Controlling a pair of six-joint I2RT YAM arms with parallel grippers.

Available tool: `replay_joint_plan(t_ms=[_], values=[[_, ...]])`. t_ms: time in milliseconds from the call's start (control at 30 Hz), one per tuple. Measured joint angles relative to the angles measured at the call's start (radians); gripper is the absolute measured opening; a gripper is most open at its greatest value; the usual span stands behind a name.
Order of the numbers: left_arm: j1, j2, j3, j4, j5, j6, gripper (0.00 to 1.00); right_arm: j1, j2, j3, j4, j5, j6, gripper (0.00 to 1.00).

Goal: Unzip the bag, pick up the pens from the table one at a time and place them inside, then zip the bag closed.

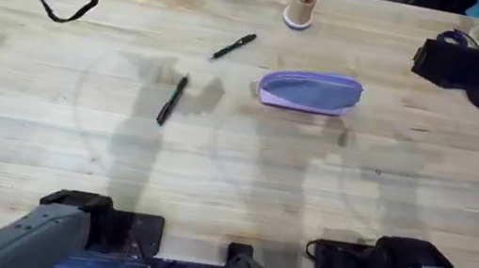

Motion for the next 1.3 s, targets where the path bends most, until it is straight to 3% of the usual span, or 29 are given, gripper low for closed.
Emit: replay_joint_plan(t_ms=[333,667,1300], values=[[-0.002,0.0,0.0,0.002,0.416,0.515,0.993,0.0,0.0,0.0,0.001,0.0,-0.008,0.995],[-0.002,0.019,0.0,0.007,0.605,0.795,0.993,0.0,0.0,0.0,0.001,0.0,-0.009,0.996],[-0.002,0.052,0.0,-0.006,0.621,0.833,0.993,0.0,0.0,0.0,0.003,0.0,-0.009,0.995]])
